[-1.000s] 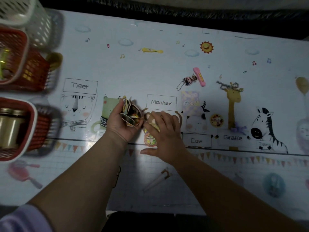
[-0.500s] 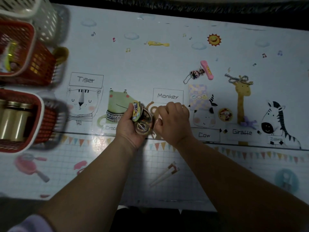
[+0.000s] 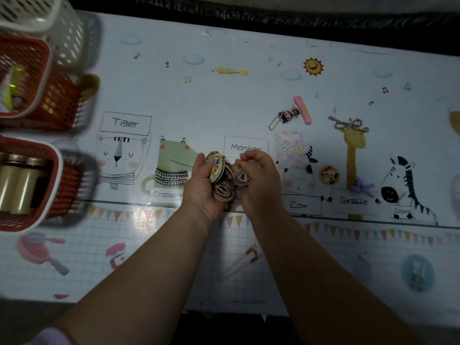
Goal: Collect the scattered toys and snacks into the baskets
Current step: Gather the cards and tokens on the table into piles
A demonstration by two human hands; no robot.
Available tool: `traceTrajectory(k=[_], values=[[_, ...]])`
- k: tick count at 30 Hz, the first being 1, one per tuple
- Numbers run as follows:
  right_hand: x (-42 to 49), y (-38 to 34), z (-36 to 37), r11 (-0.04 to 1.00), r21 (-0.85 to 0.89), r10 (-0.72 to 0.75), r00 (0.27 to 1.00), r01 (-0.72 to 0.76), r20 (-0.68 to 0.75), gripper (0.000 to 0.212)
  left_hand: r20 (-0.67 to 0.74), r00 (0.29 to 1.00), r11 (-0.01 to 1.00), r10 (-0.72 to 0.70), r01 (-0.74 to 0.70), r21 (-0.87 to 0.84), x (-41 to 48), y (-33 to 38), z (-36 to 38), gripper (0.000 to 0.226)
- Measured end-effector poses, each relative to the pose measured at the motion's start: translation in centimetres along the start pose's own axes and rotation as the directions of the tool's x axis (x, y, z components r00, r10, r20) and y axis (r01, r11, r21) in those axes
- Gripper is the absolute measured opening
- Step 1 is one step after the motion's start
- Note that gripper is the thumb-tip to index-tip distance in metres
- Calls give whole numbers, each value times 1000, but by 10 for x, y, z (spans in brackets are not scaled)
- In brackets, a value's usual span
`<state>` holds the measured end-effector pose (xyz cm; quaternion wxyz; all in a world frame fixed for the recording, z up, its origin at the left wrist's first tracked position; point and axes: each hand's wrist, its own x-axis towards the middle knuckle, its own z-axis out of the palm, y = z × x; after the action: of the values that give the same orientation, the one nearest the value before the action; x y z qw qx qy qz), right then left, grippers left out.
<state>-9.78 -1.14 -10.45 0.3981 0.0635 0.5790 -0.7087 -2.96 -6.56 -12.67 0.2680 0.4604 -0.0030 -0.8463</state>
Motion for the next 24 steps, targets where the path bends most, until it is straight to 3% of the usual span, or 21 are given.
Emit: traceTrajectory(k=[2,5,7,8,11,13,17,20,22,24], values=[[-6,-3,6,999,16,-46,995,45,85,21,79,990,989,-120,126,-72,-5,0,8,34],[-11,-3,10,874,-389,-236,954,291,185,21,127,978,980,-165,177,-90,-10,2,12,23],[-9,-3,10,755,-540,-267,926,373,267,28,136,973,973,-187,203,-110,-11,4,11,22],[-8,-3,9,743,-556,-247,924,373,291,31,134,971,971,-197,213,-113,-12,5,10,22],[-12,-10,4,887,-400,-60,915,232,398,42,167,954,948,-249,276,-161,-13,11,6,21],[-14,-13,0,926,-338,7,892,165,453,49,193,948,944,-254,287,-164,-11,13,0,27],[-12,-13,-10,852,-446,-99,921,274,376,54,173,956,968,-237,248,-41,-7,13,-6,36],[-13,-15,-14,912,-362,-44,922,195,384,48,162,974,981,-159,175,-88,-7,10,-4,35],[-10,-14,-20,940,-304,-80,965,157,250,43,152,980,979,-131,152,-133,-10,11,-3,28],[-3,-13,-32,831,-504,-221,971,235,89,41,150,981,979,-123,145,-146,-11,12,-2,29]])
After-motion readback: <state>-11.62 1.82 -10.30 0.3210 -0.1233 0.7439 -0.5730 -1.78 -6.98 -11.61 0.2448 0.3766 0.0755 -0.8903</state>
